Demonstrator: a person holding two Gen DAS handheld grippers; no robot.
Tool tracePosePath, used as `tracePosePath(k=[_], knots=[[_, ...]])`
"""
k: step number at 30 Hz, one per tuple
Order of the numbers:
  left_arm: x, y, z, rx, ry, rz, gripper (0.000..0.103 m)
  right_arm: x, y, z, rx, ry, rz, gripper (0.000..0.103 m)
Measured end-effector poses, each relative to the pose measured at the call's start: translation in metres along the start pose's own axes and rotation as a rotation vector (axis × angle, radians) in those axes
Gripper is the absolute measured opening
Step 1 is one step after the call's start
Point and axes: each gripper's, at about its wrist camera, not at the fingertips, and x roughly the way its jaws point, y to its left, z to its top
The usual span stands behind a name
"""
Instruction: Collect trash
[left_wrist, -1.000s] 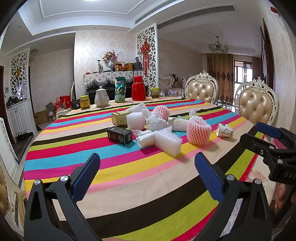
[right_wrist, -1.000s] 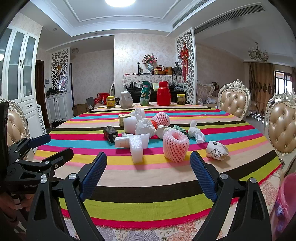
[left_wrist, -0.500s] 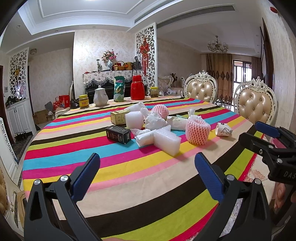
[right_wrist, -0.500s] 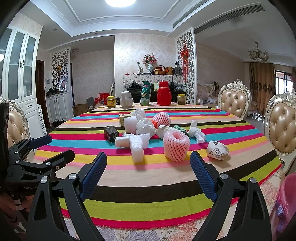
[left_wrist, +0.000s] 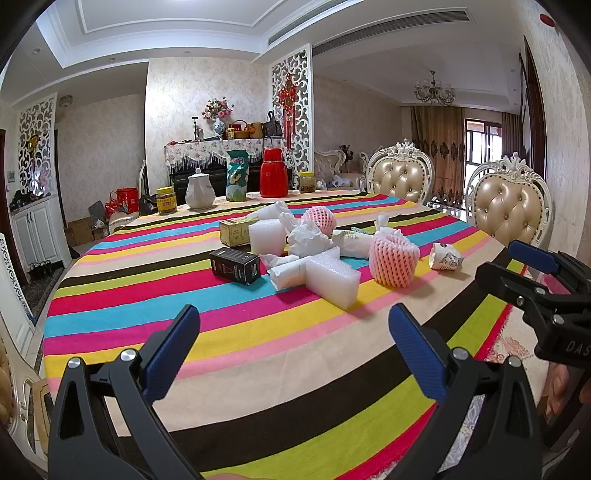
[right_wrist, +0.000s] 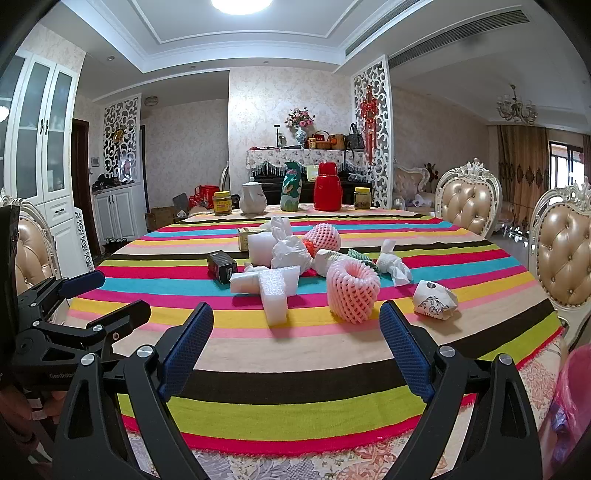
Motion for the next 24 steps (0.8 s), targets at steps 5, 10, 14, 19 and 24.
tracePosePath(k=[5, 10, 14, 19, 24], knots=[[-0.0003, -0.0007, -0.0007, -0.001, 0.001, -0.001, 0.099, -0.0001, 0.0021, -0.0007, -0.003, -0.003, 0.000, 0.086], [-0.0004, -0.0009, -0.0012, -0.001, 0.002, 0.000, 0.099, -0.0004, 0.0024, 0.0000, -0.003, -0.003, -0.002, 0.086], [0.0002, -0.0004, -0.0004, -0.001, 0.002, -0.001, 0.099, -0.0010, 0.0020, 0.0005, -0.001, -0.005, -0.004, 0.086], [0.0004, -0.0001, -0.0002, 0.000, 0.002, 0.000, 0.099, -0.0025, 0.0016, 0.0011, -0.002, -0.011, -0.009, 0.086], [0.0005, 0.0002, 0.0000, -0.001, 0.002, -0.002, 0.099, -0.0033, 0.0015, 0.0008, -0.002, -0.012, -0.008, 0.086]])
